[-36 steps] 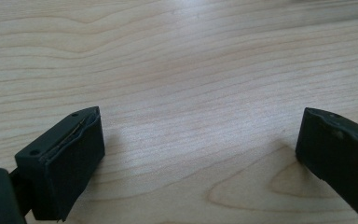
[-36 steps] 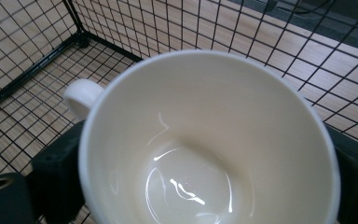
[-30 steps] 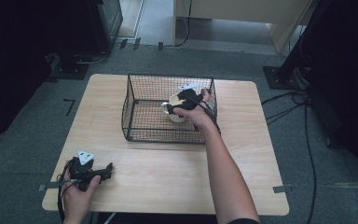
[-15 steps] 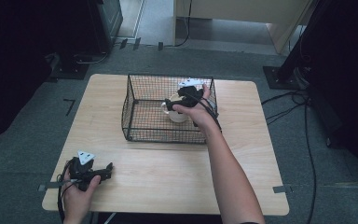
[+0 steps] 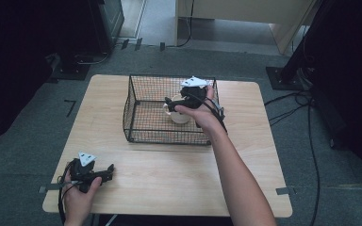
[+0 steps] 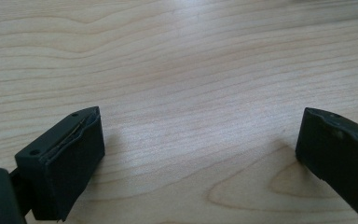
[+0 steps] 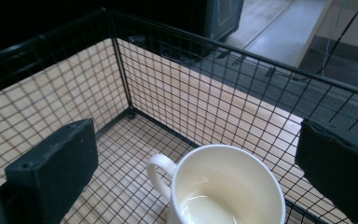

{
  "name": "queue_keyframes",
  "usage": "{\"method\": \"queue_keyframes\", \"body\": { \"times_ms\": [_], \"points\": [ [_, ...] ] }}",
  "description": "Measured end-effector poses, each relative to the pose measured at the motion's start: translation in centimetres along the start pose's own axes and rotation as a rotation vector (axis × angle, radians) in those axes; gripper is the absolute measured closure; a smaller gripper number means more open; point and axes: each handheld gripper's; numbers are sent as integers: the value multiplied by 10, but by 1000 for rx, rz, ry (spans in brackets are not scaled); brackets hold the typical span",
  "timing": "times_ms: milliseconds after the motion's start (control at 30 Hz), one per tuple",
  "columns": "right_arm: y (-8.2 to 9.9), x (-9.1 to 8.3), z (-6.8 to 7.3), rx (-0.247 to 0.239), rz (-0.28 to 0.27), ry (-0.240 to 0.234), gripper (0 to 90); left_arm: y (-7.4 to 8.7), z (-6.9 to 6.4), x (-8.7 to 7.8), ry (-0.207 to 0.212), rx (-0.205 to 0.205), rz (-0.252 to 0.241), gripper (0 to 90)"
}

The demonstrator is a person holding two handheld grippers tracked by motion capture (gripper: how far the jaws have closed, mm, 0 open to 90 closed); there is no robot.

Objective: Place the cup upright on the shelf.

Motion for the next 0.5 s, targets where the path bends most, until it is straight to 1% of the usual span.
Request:
{"method": "queue_keyframes", "body": {
  "times_ms": [67, 233, 367, 433, 500],
  "points": [
    [-2, -5, 5, -7, -9, -8, 0, 0, 0, 0, 0, -2, -1, 15],
    [-2, -18, 14, -26, -20, -1, 0, 0, 0, 0, 0, -3, -1, 15],
    [0, -30, 19, -26, -35, -13, 0, 0, 0, 0, 0, -4, -2, 15],
    [2, -37, 22, -35, -40, -12, 0, 0, 0, 0, -1, -3, -3, 15],
    [5, -43, 24, -49, -52, 3, 0, 0, 0, 0, -1, -3, -3, 15]
  ]
}}
Point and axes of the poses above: each handheld gripper's, and its own axes: x roughly forward along the jaws, y roughly out of its underside, z roughly to its left, and after that the axes turned 14 degrees about -y, right-handed
